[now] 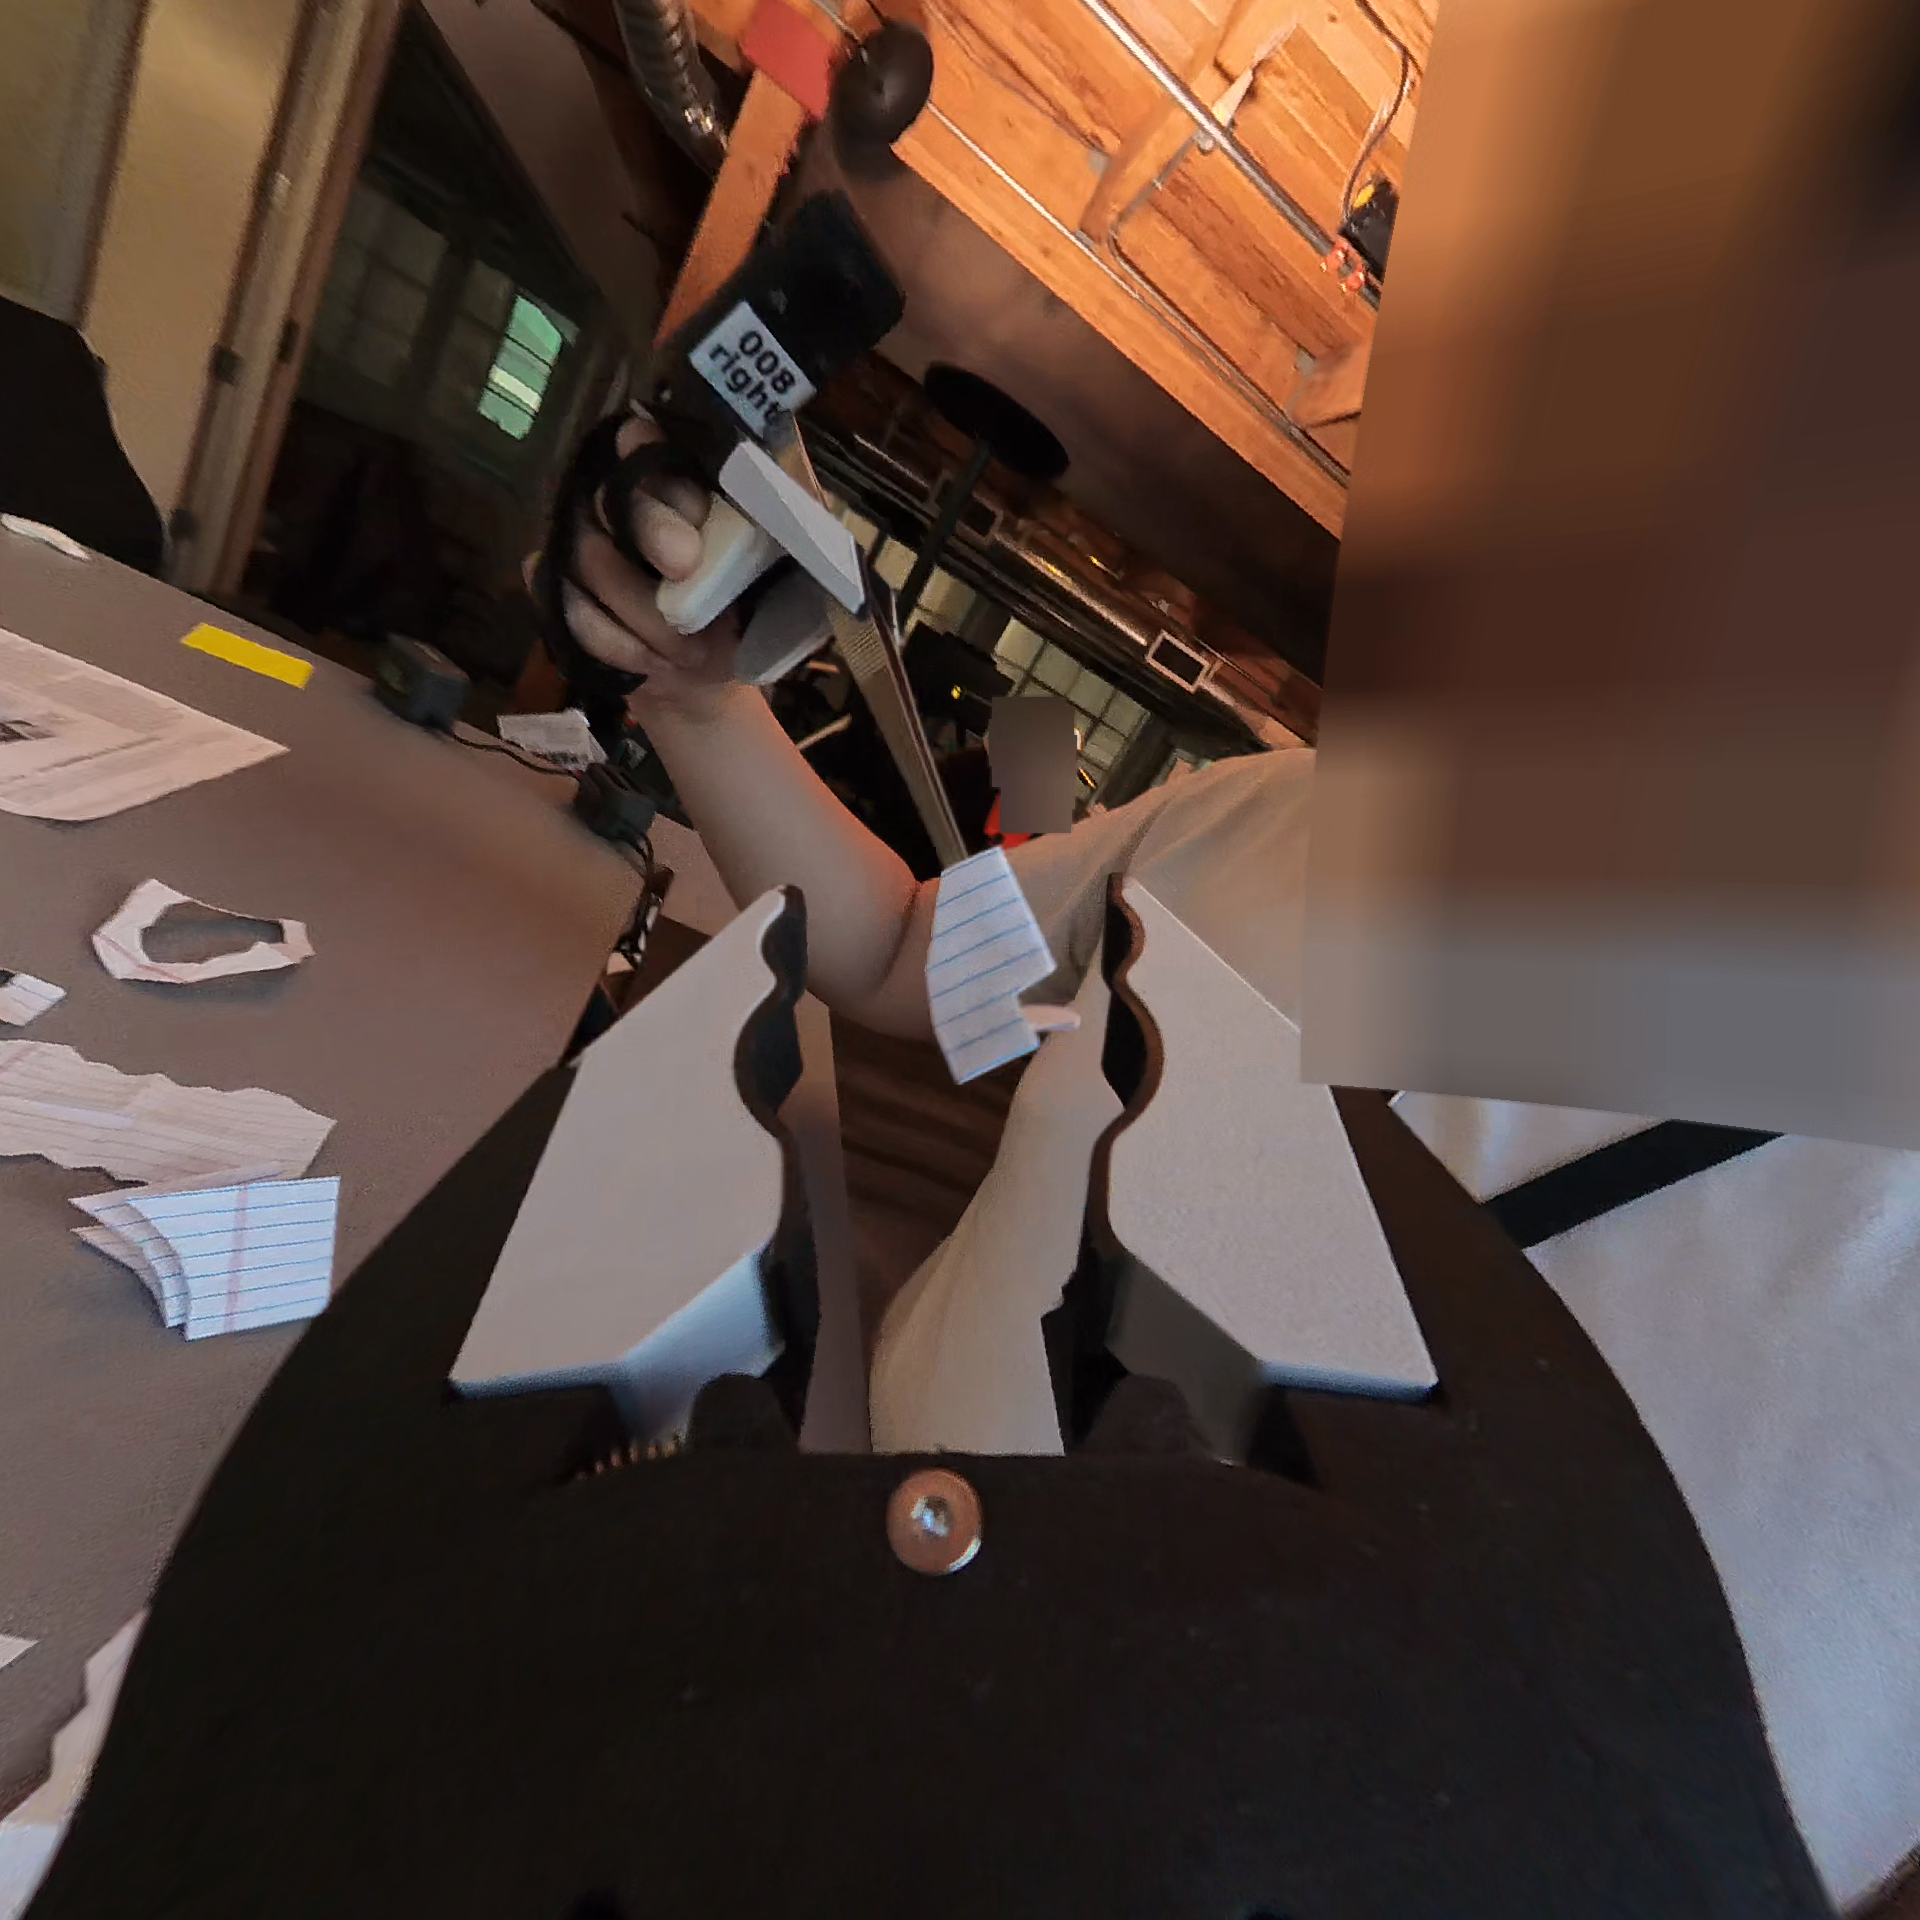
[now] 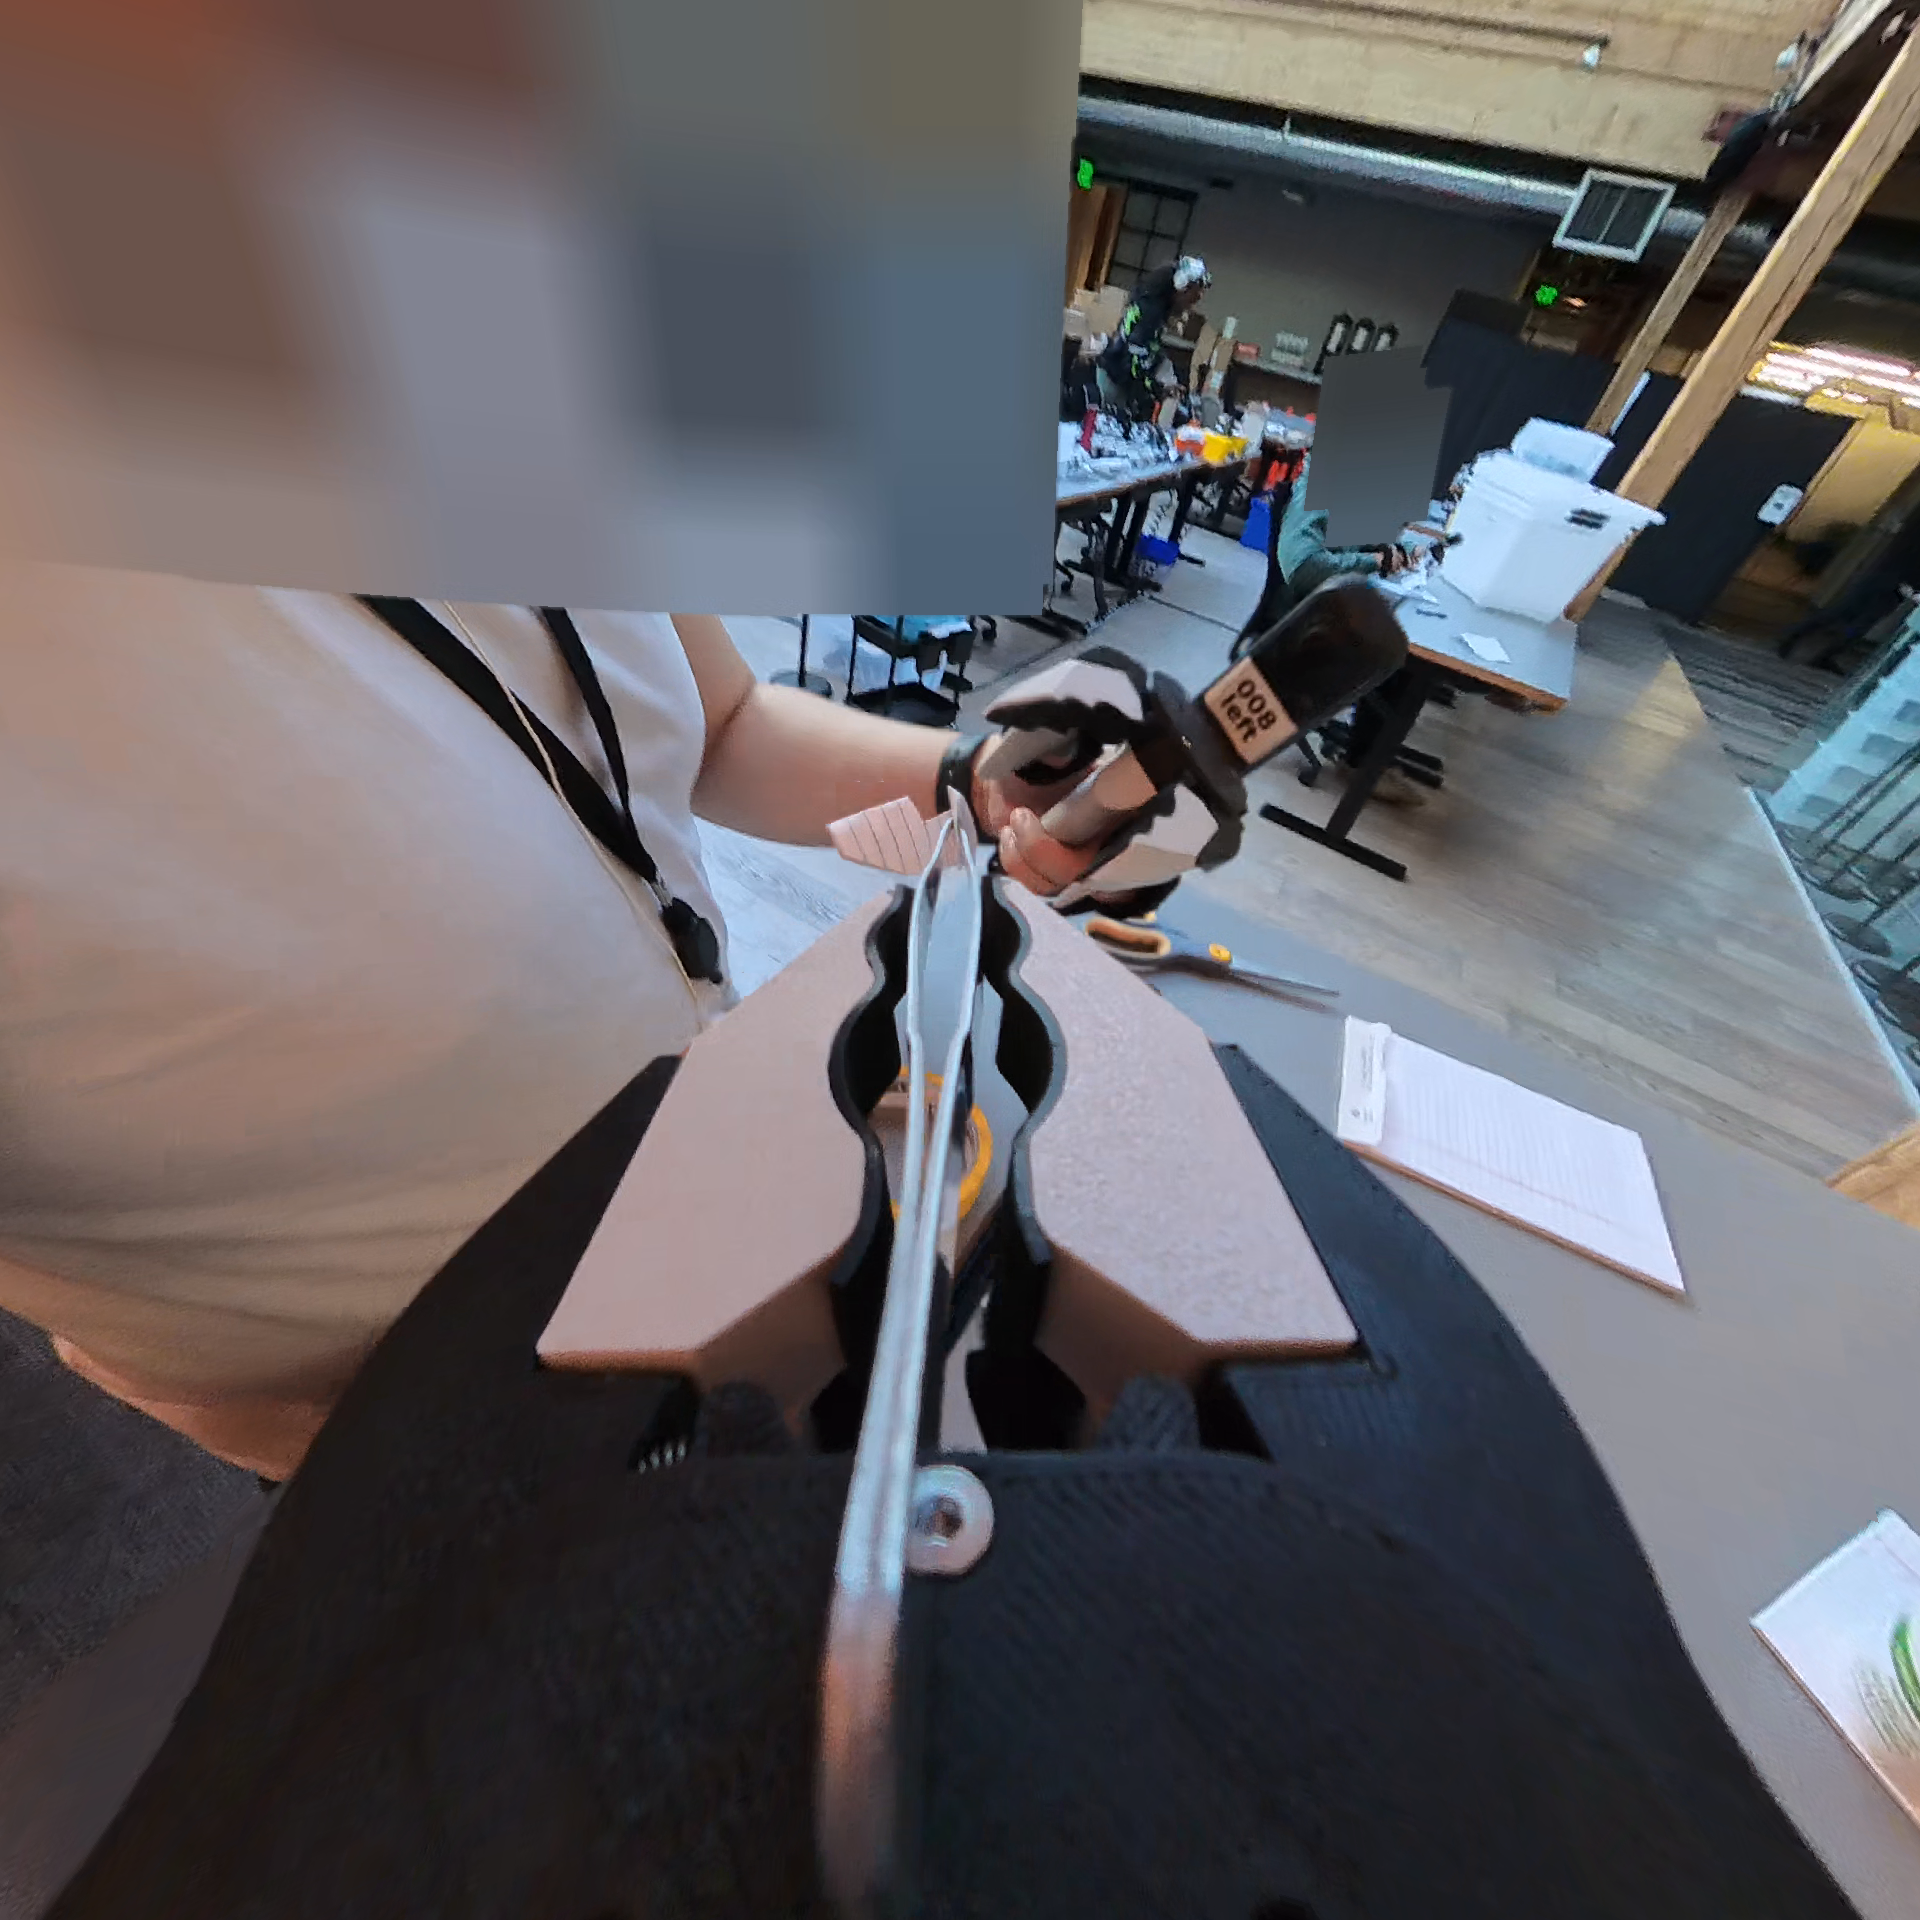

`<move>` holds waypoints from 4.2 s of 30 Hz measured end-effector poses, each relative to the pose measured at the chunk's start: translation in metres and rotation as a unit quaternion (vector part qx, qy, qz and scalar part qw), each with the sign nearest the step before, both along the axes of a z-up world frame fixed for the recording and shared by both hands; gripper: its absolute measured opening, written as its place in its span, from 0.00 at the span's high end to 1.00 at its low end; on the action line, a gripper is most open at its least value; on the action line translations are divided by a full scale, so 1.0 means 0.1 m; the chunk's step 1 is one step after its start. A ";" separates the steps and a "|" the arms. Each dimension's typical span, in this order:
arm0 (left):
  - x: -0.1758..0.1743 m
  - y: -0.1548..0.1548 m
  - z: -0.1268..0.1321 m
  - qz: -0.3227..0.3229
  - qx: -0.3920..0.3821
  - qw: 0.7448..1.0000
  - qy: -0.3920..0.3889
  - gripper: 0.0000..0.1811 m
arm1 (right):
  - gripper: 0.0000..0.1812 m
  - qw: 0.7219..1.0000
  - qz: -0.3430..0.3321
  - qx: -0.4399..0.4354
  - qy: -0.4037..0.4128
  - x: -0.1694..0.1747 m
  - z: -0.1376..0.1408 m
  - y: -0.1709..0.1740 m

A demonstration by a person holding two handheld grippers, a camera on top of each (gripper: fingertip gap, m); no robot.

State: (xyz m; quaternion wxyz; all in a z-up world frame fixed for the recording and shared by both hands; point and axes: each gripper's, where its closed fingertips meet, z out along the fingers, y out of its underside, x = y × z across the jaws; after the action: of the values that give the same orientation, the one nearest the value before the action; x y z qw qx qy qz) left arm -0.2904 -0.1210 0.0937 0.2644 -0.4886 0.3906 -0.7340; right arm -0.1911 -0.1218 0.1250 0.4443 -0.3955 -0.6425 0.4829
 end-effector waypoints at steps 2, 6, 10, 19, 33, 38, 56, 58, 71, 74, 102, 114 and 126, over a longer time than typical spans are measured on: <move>0.07 -0.01 -0.08 -0.015 -0.010 1.000 0.016 0.68 | 0.94 1.000 -0.004 0.005 -0.010 -0.03 -0.11 -0.03; 0.12 -0.11 -0.25 -0.049 -0.012 0.997 0.054 0.71 | 0.94 1.000 -0.004 0.009 -0.024 -0.07 -0.22 -0.07; 0.14 -0.28 -0.36 -0.089 -0.006 0.993 0.082 0.76 | 0.93 0.999 0.012 0.017 -0.031 -0.10 -0.23 -0.12; 0.07 -0.32 -0.40 -0.061 0.007 0.996 0.068 0.90 | 0.93 0.998 0.027 0.032 -0.052 -0.22 -0.26 -0.10; -0.12 -0.14 -0.40 0.051 0.046 0.997 0.045 0.91 | 0.93 1.000 0.009 -0.012 -0.010 -0.31 -0.24 0.04; -0.18 -0.05 -0.41 0.091 0.057 0.993 0.049 0.91 | 0.94 0.999 -0.014 -0.028 -0.009 -0.38 -0.28 0.13; -0.36 0.07 -0.42 0.153 0.078 0.983 0.059 0.92 | 0.94 0.999 -0.027 -0.015 -0.044 -0.48 -0.35 0.21; -0.39 0.07 -0.41 0.152 0.075 0.984 0.057 0.92 | 0.94 0.998 -0.029 -0.016 -0.050 -0.49 -0.37 0.22; -0.49 0.11 -0.53 0.194 0.099 0.972 0.088 0.92 | 0.94 0.996 -0.068 0.004 -0.063 -0.54 -0.42 0.37; -0.50 0.14 -0.57 0.223 0.137 0.959 0.111 0.92 | 0.94 0.996 -0.073 -0.006 -0.059 -0.55 -0.42 0.40; -0.59 0.18 -1.06 0.288 0.610 0.610 0.416 1.00 | 0.92 0.995 -0.082 0.032 -0.037 -0.59 -0.44 0.22; -0.55 0.03 -1.11 0.257 0.644 0.578 0.430 1.00 | 0.91 0.993 -0.070 0.071 -0.059 -0.70 -0.36 0.14; -0.55 -0.04 -1.01 0.272 0.658 0.565 0.417 1.00 | 0.94 0.997 -0.051 0.026 -0.049 -0.82 -0.39 0.18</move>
State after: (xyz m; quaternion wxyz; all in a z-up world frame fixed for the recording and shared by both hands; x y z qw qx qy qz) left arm -0.3451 -0.1251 -0.0075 0.5076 -0.5143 0.6812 0.1177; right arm -0.2732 -0.1042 0.0855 0.4464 -0.4394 -0.6552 0.4223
